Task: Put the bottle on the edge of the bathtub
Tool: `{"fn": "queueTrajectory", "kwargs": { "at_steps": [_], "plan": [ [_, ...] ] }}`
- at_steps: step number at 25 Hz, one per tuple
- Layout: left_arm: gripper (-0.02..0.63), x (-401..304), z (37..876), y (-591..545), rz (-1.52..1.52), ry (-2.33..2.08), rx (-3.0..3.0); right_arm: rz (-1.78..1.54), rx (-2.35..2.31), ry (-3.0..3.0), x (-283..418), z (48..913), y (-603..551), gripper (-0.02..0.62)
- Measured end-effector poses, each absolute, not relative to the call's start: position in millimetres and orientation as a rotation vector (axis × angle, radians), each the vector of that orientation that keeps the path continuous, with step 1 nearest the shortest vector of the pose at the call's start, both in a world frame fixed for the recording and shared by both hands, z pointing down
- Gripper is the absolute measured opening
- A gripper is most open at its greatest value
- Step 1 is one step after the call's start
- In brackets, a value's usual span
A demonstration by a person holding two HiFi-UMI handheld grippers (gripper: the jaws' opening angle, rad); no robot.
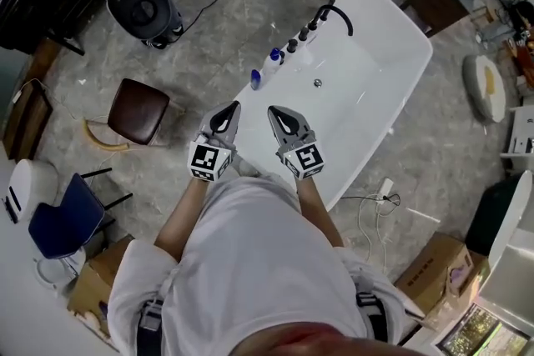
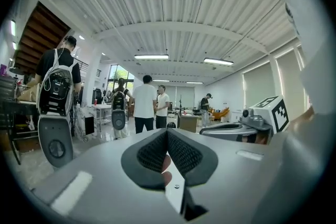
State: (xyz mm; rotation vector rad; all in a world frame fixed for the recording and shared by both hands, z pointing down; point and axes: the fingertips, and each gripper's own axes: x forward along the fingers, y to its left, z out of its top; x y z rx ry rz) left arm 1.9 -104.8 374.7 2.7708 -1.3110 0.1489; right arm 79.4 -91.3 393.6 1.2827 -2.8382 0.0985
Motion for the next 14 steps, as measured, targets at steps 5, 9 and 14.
{"fn": "queueTrajectory", "kwargs": {
  "at_steps": [5, 9, 14],
  "plan": [
    [-0.003, -5, 369, -86, 0.146, -1.242, 2.787, 0.147, 1.329, -2.859, 77, 383, -75, 0.000],
    [-0.003, 2, 364, -85, 0.148, -1.204, 2.827, 0.142, 1.336, -2.847, 80, 383, -73, 0.000],
    [-0.003, 15, 358, -76, 0.127, -1.112, 2.912, 0.124, 1.361, -2.816, 78, 379, -72, 0.000]
  ]
}}
